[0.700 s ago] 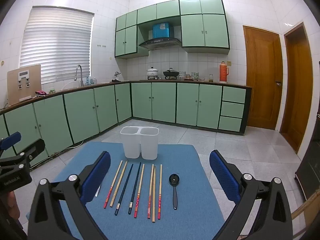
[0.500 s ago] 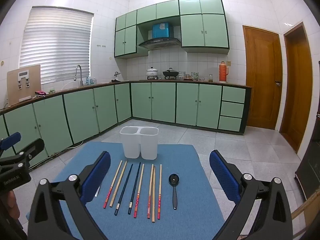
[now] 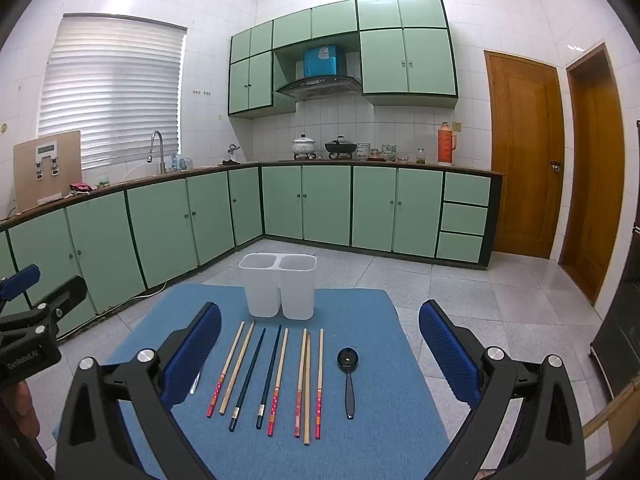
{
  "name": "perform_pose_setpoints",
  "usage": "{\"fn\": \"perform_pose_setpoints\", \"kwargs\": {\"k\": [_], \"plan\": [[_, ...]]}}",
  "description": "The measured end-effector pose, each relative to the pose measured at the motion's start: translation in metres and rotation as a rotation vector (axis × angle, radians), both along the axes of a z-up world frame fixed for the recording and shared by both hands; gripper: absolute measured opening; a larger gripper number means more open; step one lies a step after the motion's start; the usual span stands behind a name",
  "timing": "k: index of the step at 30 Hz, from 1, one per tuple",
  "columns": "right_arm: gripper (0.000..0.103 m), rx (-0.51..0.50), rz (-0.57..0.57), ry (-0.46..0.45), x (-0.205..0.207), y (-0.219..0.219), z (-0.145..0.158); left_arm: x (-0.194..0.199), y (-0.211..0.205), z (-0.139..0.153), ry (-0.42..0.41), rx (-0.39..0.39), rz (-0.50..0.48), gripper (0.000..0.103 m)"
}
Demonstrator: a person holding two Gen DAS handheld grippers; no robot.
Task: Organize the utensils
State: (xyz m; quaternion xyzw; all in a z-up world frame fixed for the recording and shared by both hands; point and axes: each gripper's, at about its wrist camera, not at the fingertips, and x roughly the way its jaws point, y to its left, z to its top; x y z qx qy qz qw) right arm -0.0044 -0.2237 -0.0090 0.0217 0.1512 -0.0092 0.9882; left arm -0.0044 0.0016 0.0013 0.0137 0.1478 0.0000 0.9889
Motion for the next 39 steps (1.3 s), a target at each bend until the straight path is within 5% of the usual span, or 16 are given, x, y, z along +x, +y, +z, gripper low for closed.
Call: {"fn": "perform_pose_setpoints", "kwargs": {"k": [39], "plan": [[0.097, 0.005, -0.001, -0.006, 0.0012, -0.0009, -0.0017, -0.0019, 0.0001, 0.0023, -0.004, 0.001, -0.001, 0.098]]}}
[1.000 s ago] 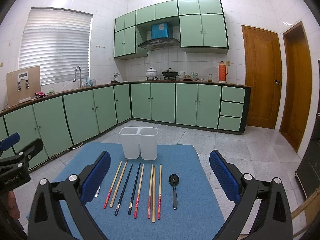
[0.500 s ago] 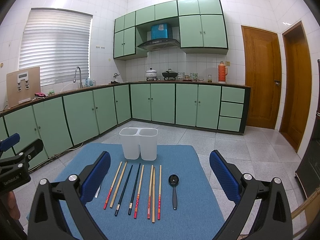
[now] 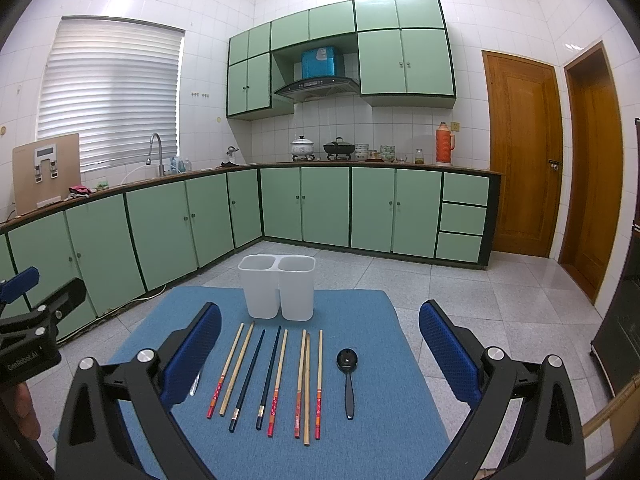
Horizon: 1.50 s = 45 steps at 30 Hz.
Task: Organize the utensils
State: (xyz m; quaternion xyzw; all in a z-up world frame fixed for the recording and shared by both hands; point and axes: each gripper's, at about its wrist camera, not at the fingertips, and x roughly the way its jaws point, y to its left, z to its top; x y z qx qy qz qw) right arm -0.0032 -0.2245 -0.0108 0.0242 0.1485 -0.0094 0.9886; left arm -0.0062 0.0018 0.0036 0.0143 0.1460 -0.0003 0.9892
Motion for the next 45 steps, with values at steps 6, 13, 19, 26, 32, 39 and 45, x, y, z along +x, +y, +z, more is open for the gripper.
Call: {"fn": "perform_pose_setpoints", "kwargs": {"k": [6, 13, 19, 26, 32, 39, 45], "plan": [[0.097, 0.001, 0.0, 0.0, 0.0, 0.0, 0.0, 0.0, 0.0, 0.0, 0.0, -0.001, 0.0, 0.098], [0.097, 0.002, -0.001, -0.001, -0.001, 0.001, 0.001, -0.001, 0.0, 0.001, -0.001, -0.001, 0.0, 0.098], [0.097, 0.002, 0.0, -0.001, -0.001, 0.001, 0.0, -0.001, 0.0, 0.001, 0.0, 0.0, 0.0, 0.098], [0.097, 0.003, -0.001, -0.001, -0.001, 0.001, 0.0, -0.001, 0.0, 0.0, 0.0, 0.0, 0.0, 0.098], [0.097, 0.002, -0.001, 0.001, -0.002, 0.001, 0.002, -0.001, -0.001, 0.0, 0.0, 0.0, 0.001, 0.098], [0.097, -0.001, -0.006, 0.007, 0.0, -0.002, -0.001, 0.003, 0.003, -0.002, 0.013, 0.0, 0.006, 0.098], [0.097, -0.005, -0.031, 0.052, 0.014, -0.013, -0.01, 0.02, 0.016, -0.01, 0.067, 0.007, 0.033, 0.098]]}}
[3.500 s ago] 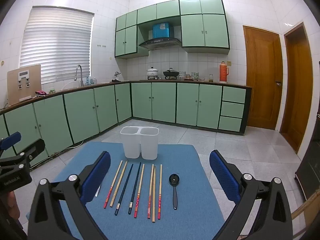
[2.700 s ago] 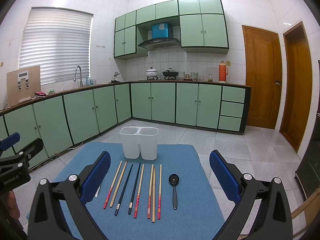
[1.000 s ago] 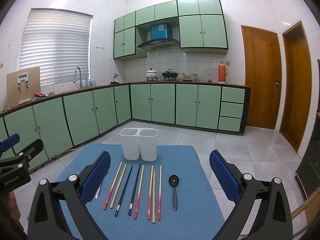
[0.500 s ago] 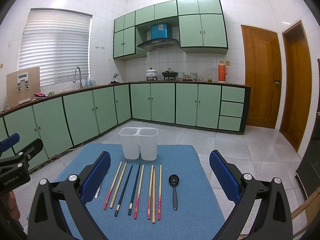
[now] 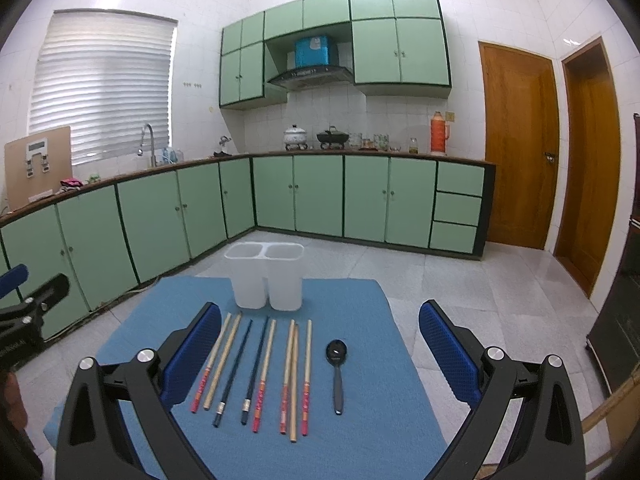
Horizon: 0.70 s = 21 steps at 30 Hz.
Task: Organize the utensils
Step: 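Lower both tools to the spoons and close each on a spoon handle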
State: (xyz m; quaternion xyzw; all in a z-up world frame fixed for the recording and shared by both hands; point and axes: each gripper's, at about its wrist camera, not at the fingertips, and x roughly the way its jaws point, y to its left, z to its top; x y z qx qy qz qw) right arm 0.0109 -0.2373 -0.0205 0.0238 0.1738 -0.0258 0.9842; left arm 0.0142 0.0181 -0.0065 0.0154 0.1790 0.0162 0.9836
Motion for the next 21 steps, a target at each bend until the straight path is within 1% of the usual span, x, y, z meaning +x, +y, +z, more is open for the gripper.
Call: {"fn": "perform_pose_setpoints", "kwargs": {"k": [3, 5, 10, 13, 16, 18, 21], "plan": [[0.097, 0.003, -0.012, 0.035, 0.012, -0.01, -0.006, 0.016, 0.011, -0.006, 0.051, -0.005, 0.016, 0.098], [0.097, 0.015, -0.012, 0.074, 0.025, -0.016, -0.01, 0.032, 0.021, -0.01, 0.096, -0.01, 0.026, 0.098], [0.087, 0.061, 0.025, 0.185, 0.069, -0.031, -0.026, 0.077, 0.038, -0.024, 0.206, -0.008, 0.043, 0.098], [0.081, 0.094, 0.06, 0.258, 0.1, -0.037, -0.037, 0.113, 0.042, -0.036, 0.285, 0.001, 0.034, 0.098], [0.074, 0.072, 0.08, 0.334, 0.135, -0.036, -0.051, 0.146, 0.04, -0.053, 0.36, 0.014, 0.024, 0.098], [0.067, 0.05, 0.089, 0.389, 0.157, -0.035, -0.062, 0.167, 0.037, -0.063, 0.415, 0.015, 0.011, 0.098], [0.066, 0.044, 0.106, 0.476, 0.188, -0.034, -0.082, 0.191, 0.032, -0.083, 0.483, 0.015, 0.006, 0.098]]}}
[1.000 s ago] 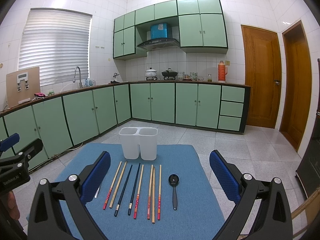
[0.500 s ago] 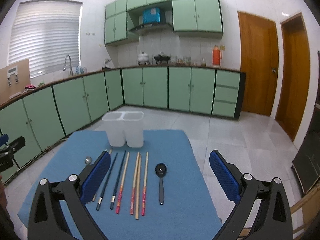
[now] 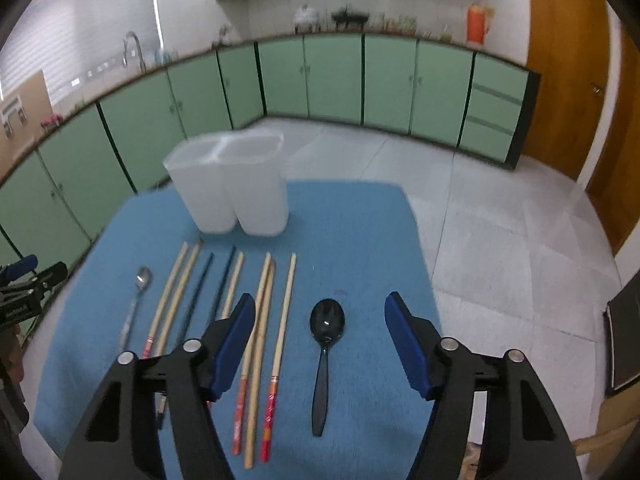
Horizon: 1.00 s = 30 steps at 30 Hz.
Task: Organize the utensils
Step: 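Lower both tools to the spoons and close each on a spoon handle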
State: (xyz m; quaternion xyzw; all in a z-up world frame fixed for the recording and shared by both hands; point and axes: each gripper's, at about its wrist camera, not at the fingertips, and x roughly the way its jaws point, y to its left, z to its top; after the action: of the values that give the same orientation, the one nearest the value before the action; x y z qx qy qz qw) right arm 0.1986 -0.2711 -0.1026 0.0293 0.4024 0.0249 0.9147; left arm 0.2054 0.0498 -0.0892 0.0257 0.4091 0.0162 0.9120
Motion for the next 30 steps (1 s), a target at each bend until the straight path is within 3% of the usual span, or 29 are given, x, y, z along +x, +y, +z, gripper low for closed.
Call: {"fn": "perform_pose_setpoints", "kwargs": {"k": [8, 20, 25, 27, 30], "plan": [[0.066, -0.002, 0.011, 0.148, 0.04, -0.001, -0.051, 0.031, -0.007, -0.038, 0.092, 0.037, 0.007, 0.098], [0.065, 0.005, 0.012, 0.219, 0.064, -0.007, -0.084, 0.046, -0.002, -0.065, 0.129, 0.028, 0.001, 0.098], [0.06, 0.003, 0.009, 0.233, 0.069, -0.008, -0.089, 0.054, -0.004, -0.071, 0.141, 0.016, -0.012, 0.098], [0.052, 0.013, 0.011, 0.24, 0.07, -0.007, -0.091, 0.058, -0.007, -0.073, 0.146, 0.017, -0.017, 0.098], [0.047, 0.009, 0.008, 0.255, 0.073, -0.008, -0.094, 0.067, -0.009, -0.075, 0.16, 0.016, -0.017, 0.098]]}}
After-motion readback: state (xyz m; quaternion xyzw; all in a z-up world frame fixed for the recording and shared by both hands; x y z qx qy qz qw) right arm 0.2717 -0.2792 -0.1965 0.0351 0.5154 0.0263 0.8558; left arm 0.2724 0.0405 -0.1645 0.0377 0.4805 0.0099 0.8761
